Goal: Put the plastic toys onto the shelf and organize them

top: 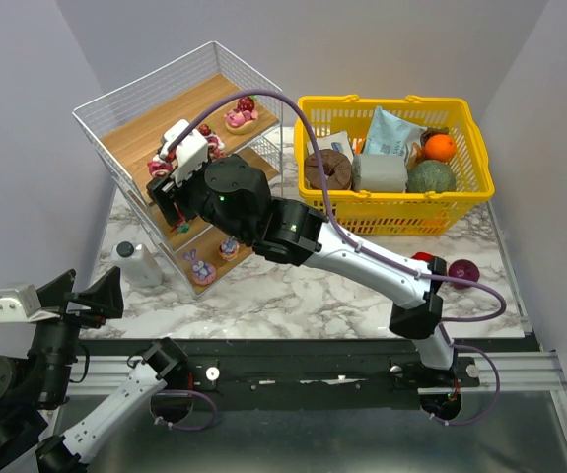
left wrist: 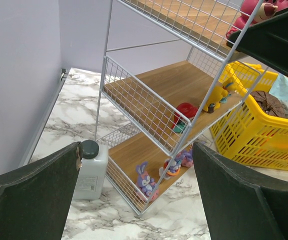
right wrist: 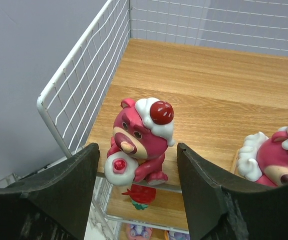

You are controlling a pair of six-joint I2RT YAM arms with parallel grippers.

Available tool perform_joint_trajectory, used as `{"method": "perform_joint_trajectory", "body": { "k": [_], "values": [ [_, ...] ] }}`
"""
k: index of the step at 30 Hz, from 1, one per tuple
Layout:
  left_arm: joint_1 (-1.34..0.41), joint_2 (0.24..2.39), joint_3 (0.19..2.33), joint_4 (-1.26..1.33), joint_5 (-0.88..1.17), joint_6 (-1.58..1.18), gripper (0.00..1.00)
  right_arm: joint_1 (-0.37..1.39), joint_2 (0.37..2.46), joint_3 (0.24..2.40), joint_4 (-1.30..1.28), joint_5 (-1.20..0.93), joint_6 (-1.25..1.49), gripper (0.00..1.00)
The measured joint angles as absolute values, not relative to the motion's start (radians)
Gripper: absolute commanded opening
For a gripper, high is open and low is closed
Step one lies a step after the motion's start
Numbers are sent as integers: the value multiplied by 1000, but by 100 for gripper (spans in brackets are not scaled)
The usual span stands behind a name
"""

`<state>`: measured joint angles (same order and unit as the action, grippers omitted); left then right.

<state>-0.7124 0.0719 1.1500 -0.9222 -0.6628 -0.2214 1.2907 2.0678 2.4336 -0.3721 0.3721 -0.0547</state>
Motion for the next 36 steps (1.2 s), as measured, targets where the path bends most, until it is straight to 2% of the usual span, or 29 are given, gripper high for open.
{"method": "perform_joint_trajectory", "body": {
  "k": [13,16,17,19,20,22,24,36],
  "values": [
    [-716,72,1166,-923,-662,-231,99,1311,1943,2344,-363,331,-60,73],
    [-716,72,1171,-923,-662,-233,99,1314,1897,2296,-349,331,-55,64],
    [-716,72,1172,-923,-662,-233,99,1315,1882,2280,-345,332,-53,53],
    [-716,72,1172,-923,-662,-233,99,1315,1851,2238,-327,332,-45,42],
    [-716,72,1172,-923,-662,-233,99,1315,1838,2219,-322,332,-38,31],
    [-716,72,1172,-923,-662,-233,99,1315,1824,2196,-312,334,-27,24],
    [-716,72,1172,-923,-662,-233,99,1316,1822,2188,-304,337,-18,20],
    [-722,72,1173,-923,-663,-233,99,1316,1899,2230,-311,351,18,17]
  ]
}}
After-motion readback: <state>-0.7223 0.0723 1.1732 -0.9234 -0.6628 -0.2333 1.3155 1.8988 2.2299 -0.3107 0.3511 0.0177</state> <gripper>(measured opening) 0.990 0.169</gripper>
